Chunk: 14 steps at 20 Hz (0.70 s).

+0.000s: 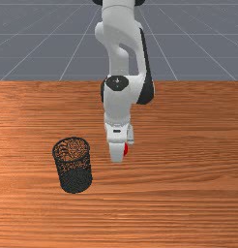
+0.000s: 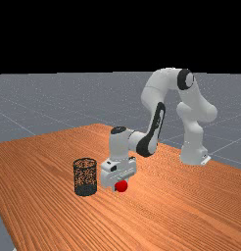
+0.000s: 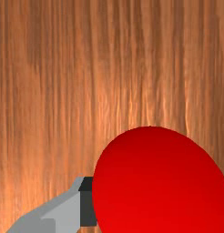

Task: Put the ball into the container

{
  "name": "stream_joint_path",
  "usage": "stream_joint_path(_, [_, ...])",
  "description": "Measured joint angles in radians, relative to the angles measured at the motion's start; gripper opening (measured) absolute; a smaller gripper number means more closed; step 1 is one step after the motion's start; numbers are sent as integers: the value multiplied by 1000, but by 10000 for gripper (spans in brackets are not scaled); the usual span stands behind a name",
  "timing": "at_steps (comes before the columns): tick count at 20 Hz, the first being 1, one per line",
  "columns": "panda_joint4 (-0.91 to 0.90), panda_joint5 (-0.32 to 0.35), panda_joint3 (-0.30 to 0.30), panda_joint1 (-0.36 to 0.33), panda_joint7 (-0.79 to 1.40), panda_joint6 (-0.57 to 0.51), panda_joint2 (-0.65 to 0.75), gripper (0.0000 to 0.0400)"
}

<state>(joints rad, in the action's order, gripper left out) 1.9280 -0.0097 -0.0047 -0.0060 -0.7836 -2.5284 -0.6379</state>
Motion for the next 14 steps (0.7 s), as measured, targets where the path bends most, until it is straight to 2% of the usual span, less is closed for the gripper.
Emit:
stream_joint_path(7, [37,0,0,0,-1,60,120,278])
stream_joint_path(11, [30,1,0,0,-1,140,181,278])
stream_joint_path(12, [2,-3,4,-3,-23,198,180,278])
stream_joint_path(14, [31,0,1,0,-3,161,203,278])
